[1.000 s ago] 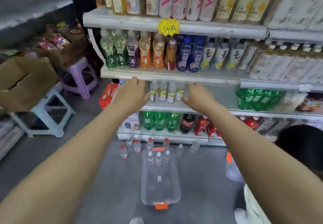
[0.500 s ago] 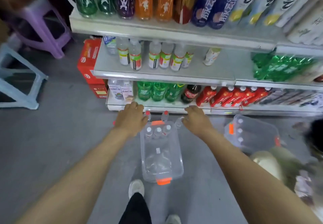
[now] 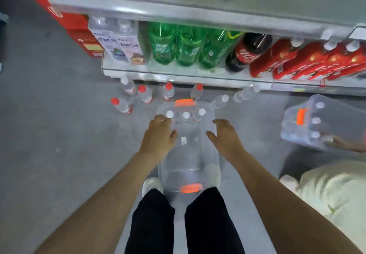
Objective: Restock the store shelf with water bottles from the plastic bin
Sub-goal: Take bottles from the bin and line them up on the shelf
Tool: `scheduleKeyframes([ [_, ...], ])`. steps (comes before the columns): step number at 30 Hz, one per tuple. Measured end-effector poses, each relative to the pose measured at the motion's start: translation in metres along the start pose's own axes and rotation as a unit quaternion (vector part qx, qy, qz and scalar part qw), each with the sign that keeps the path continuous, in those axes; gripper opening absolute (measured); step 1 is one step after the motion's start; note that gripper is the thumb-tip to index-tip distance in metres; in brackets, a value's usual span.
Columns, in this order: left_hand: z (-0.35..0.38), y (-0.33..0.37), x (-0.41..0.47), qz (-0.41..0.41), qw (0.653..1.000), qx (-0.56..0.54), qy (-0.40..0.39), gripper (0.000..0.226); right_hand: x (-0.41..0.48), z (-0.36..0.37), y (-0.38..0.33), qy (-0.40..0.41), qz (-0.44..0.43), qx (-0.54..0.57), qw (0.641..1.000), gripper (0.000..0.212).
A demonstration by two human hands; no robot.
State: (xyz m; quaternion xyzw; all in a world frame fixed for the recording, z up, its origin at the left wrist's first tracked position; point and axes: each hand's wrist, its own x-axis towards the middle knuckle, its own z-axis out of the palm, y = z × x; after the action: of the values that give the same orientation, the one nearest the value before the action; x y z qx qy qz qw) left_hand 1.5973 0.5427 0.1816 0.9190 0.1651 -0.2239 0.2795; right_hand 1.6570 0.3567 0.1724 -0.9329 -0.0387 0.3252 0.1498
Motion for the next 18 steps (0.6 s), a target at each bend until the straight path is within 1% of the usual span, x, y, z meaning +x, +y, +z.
scheduleKeyframes([
  [5,0.069,-0.014,0.056,-0.045,0.993,-0.107,-0.006,0.038,0.071,0.061,0.042,-0.032,0.044,0.063,0.997,0.058],
  [10,0.12,-0.021,0.111,-0.067,0.979,-0.19,0.022,0.044,0.13,0.124,0.074,-0.051,0.087,0.16,0.982,0.067],
  [12,0.139,-0.022,0.13,-0.069,0.976,-0.205,0.019,0.047,0.15,0.144,0.082,-0.051,0.088,0.183,0.978,0.07],
  [15,0.162,-0.024,0.156,-0.047,0.976,-0.21,0.026,0.046,0.176,0.166,0.088,-0.035,0.081,0.202,0.975,0.075],
  [18,0.179,-0.031,0.177,-0.036,0.978,-0.202,0.032,0.045,0.201,0.187,0.094,-0.005,0.073,0.214,0.974,0.078],
])
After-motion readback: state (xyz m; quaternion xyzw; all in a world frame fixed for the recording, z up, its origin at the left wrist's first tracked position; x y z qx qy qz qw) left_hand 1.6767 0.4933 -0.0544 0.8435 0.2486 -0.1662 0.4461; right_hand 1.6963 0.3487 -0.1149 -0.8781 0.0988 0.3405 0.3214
